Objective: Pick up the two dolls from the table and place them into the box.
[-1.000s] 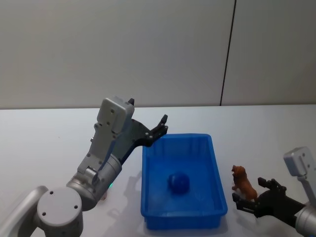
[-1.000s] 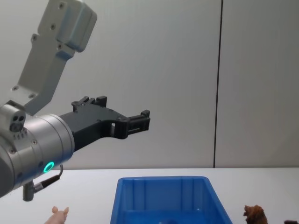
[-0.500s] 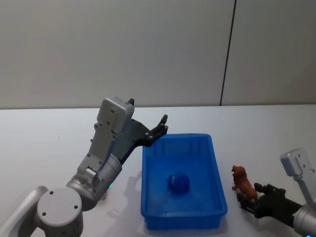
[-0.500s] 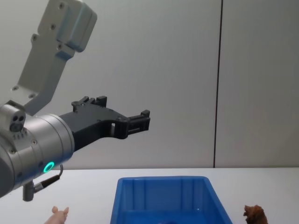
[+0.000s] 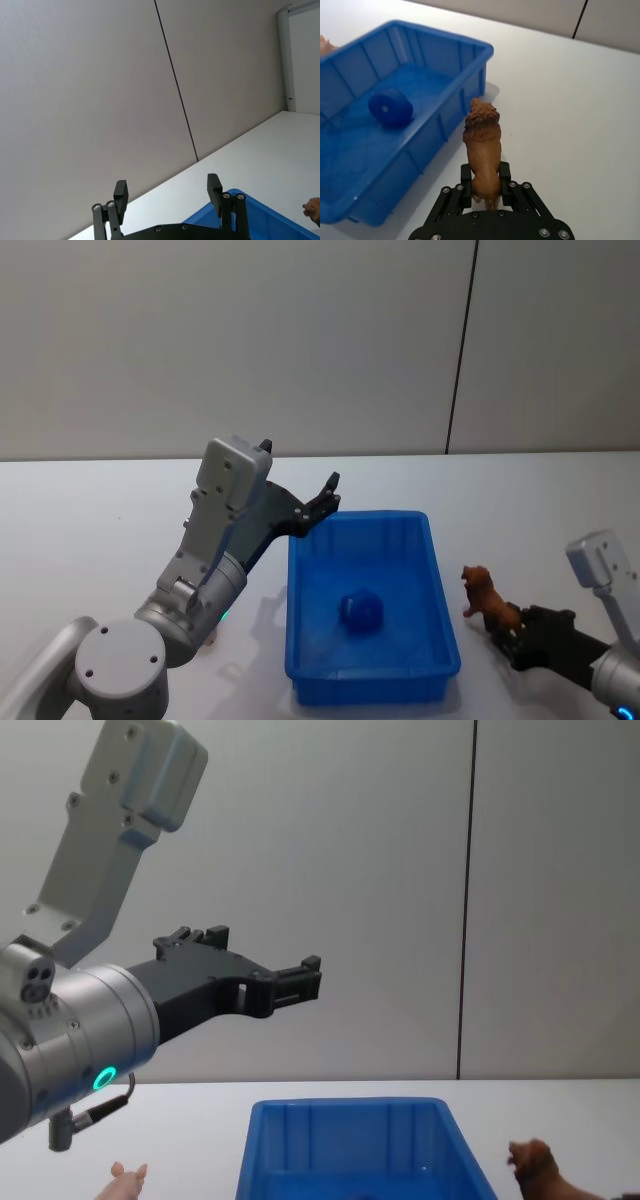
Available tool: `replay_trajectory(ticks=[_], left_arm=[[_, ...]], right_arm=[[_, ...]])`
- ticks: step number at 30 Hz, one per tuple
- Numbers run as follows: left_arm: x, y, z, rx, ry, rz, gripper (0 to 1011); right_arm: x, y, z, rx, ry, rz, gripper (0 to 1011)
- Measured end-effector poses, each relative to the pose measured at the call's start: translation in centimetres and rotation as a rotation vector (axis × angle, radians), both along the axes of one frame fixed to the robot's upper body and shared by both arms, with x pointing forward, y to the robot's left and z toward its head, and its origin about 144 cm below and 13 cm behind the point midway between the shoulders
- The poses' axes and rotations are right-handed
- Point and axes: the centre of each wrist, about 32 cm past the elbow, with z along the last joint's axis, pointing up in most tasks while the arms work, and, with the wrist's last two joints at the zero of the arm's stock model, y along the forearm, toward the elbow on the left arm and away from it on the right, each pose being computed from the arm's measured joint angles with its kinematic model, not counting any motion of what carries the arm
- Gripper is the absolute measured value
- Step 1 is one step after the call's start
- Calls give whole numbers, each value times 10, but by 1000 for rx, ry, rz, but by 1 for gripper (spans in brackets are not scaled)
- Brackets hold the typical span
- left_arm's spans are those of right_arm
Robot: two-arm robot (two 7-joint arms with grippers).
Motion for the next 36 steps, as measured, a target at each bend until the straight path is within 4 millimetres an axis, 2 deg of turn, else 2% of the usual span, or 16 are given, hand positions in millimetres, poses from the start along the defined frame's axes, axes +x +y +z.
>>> replay_trajectory(ticks=[11,21,25,33,36], left_arm=[[0,0,0,0,0,0,1001],[0,0,0,0,0,0,1001],[0,0,0,0,0,0,1001],[0,0,0,0,0,0,1001],[0,0,0,0,0,0,1001]], right_arm=[[4,5,19,16,-108,19,306],[13,16,46,42,-232,78,307],[19,26,57,57,-267,139,306],[27,43,65,70,-263,219,307],[31,52,65,71,-243,248,369]])
